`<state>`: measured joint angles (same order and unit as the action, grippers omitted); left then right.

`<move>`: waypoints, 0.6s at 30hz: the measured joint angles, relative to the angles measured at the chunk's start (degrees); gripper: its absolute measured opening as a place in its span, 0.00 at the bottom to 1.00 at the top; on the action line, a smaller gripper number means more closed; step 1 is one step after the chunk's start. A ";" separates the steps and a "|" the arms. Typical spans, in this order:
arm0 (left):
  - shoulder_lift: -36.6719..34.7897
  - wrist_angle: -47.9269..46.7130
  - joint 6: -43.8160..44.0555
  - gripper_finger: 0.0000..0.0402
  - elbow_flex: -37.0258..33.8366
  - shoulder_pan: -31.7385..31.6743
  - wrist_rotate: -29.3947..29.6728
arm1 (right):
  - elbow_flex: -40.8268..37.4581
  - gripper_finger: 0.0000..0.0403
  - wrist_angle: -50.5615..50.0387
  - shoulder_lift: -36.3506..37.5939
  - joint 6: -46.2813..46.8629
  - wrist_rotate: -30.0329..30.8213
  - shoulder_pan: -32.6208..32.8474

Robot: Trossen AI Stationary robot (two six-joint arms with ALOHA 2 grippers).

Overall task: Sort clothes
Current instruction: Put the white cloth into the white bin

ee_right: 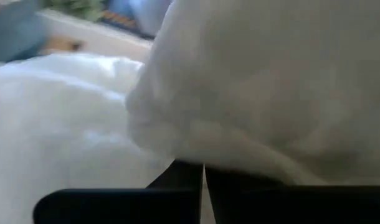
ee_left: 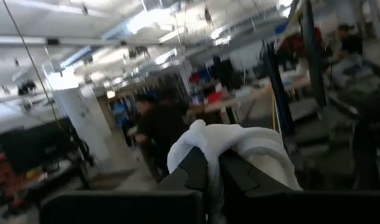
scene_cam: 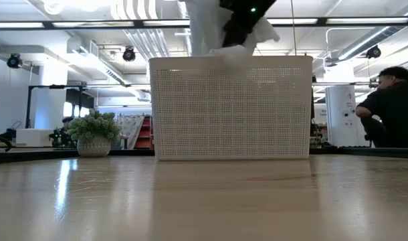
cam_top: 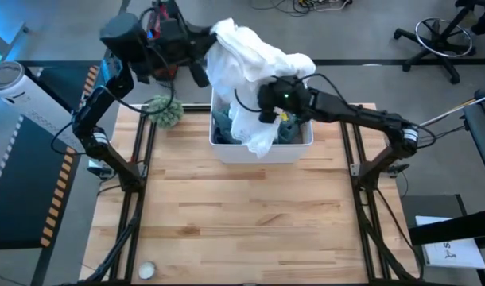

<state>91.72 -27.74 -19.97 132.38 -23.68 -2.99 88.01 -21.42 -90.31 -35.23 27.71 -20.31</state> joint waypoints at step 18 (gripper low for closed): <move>-0.76 15.43 6.83 0.00 -35.13 -7.38 -9.46 | -7.80 0.00 -24.17 14.93 12.99 -18.75 -1.09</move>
<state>90.96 -12.31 -13.15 97.24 -31.06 -12.45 80.21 -45.59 -75.38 -22.24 8.96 -21.40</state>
